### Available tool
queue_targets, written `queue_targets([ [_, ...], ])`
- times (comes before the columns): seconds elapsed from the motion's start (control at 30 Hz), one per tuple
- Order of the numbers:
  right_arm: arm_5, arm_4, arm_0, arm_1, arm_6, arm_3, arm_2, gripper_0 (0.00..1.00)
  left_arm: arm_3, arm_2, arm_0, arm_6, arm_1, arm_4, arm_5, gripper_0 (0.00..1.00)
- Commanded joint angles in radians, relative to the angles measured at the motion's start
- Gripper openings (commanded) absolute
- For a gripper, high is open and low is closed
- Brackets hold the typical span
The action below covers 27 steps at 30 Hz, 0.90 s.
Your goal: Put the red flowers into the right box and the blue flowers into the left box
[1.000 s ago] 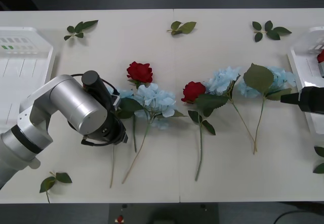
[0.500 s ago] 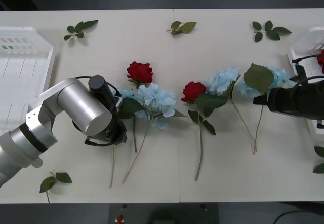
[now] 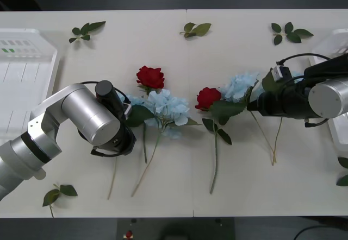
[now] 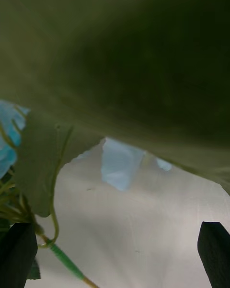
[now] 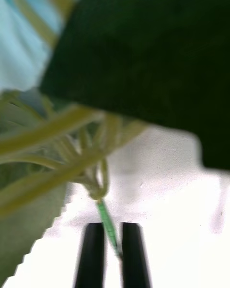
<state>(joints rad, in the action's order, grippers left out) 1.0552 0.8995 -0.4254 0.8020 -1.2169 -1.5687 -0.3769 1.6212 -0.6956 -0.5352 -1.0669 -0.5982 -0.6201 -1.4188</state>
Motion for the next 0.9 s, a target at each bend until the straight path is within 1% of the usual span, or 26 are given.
queue_targets([
  [0.03,0.019,0.013,-0.018,0.068,0.037,0.001,0.016,0.98,0.055,0.031,-0.022,-0.019,-0.006,0.010,-0.005,0.00],
  [0.27,0.026,0.018,-0.032,0.086,0.037,-0.001,-0.014,0.98,0.155,0.137,-0.019,-0.027,-0.028,0.008,-0.108,0.00],
  [0.43,0.026,0.065,-0.032,0.112,0.030,-0.036,-0.014,0.98,0.215,0.269,-0.019,-0.039,-0.045,0.006,-0.164,0.00],
  [0.6,0.028,0.133,-0.032,0.151,0.019,-0.070,-0.014,0.98,0.269,0.375,-0.019,-0.047,-0.072,0.014,-0.177,0.00],
  [0.73,0.032,0.141,-0.030,0.181,0.016,-0.071,-0.014,0.98,0.318,0.433,-0.022,-0.050,-0.115,0.036,-0.177,0.00],
  [0.9,0.054,0.144,-0.029,0.240,0.014,-0.070,-0.017,0.98,0.316,0.490,-0.022,-0.053,-0.187,0.039,-0.167,0.00],
])
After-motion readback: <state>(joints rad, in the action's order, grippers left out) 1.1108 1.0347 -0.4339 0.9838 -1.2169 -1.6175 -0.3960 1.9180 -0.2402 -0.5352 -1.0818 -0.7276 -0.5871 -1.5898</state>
